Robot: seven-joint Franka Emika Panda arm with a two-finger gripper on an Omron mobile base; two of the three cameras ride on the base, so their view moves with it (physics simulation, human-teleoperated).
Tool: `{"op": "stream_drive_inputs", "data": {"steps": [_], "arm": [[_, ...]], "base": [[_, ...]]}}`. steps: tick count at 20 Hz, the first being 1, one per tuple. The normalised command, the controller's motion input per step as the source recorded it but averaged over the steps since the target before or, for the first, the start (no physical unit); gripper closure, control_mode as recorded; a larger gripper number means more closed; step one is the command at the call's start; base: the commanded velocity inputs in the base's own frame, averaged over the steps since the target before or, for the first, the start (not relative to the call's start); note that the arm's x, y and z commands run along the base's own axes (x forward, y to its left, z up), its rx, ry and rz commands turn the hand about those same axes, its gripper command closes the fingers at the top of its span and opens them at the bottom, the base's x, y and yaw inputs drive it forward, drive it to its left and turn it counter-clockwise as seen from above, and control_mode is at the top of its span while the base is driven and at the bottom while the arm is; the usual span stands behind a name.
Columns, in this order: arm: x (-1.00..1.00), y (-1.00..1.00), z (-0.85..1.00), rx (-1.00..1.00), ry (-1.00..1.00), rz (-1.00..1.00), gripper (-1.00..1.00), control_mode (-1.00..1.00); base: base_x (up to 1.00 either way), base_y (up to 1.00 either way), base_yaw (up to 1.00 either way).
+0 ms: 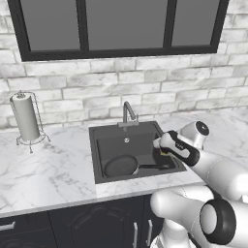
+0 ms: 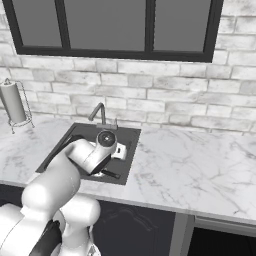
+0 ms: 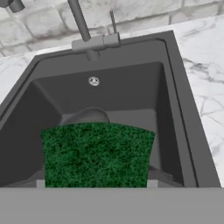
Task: Pick the pan and sponge and place them into the sink. Then turn on the water.
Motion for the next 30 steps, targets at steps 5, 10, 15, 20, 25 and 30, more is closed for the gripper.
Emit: {"op": "stream_drive_inputs", "data": {"steps": [5,10,15,20,25,30], "arm": [[0.00,0.15,-0.16,0.05,0.00,0.02,1.00,-1.00],[0.05,0.21,-0.13,0.04,0.00,0.00,1.00,-1.00],[0.05,0.23,-0.13,0.02,0.00,0.00,1.00,-1.00],[0.02,0.18,-0.18,0.01,-0.02,0.01,1.00,-1.00],[0.00,0.09,-0.22,0.02,-0.03,0.02,1.00,-1.00],[0.00,0.09,-0.24,0.00,-0.03,0.02,1.00,-1.00]], "base": [[0.00,0.00,0.00],[0.00,0.00,0.00],[0.00,0.00,0.00],[0.00,0.00,0.00],[0.00,0.00,0.00],[0.00,0.00,0.00]]}}
